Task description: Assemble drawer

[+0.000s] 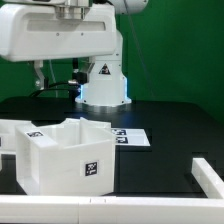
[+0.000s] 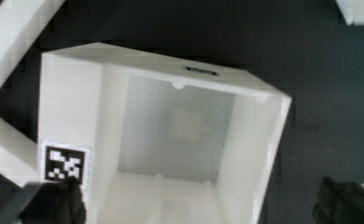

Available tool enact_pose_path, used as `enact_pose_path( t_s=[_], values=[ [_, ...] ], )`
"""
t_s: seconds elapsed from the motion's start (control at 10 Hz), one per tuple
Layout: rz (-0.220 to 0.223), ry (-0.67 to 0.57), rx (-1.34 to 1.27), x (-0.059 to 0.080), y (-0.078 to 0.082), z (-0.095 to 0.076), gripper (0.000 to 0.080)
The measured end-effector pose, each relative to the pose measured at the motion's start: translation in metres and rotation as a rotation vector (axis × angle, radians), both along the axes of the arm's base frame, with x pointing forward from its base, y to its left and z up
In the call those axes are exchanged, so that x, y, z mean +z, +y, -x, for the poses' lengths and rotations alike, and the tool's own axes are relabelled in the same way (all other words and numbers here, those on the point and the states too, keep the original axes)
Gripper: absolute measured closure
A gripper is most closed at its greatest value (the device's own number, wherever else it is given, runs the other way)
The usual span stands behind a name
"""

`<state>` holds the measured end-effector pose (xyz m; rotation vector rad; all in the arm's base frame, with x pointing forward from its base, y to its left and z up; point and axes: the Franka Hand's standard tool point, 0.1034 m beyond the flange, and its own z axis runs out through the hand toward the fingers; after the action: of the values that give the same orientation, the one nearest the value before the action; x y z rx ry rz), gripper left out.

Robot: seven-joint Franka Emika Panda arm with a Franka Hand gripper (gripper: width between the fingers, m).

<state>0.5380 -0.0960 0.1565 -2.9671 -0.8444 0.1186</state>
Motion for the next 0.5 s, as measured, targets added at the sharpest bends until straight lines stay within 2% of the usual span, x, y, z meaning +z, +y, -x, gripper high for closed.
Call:
enact_pose_path(
  t_s=[0.1,0.2,0.5],
  values=[
    [-0.030,0.057,-0.053,0.0020,-0.0035,-0.0106,0.0150],
    [-0.023,0.019,-0.024,0.0021,-0.0034,-0.0190,0.0150],
    [-0.025,0.023,-0.023,0.0001,-0.0018,-0.0160,0.0150]
  ],
)
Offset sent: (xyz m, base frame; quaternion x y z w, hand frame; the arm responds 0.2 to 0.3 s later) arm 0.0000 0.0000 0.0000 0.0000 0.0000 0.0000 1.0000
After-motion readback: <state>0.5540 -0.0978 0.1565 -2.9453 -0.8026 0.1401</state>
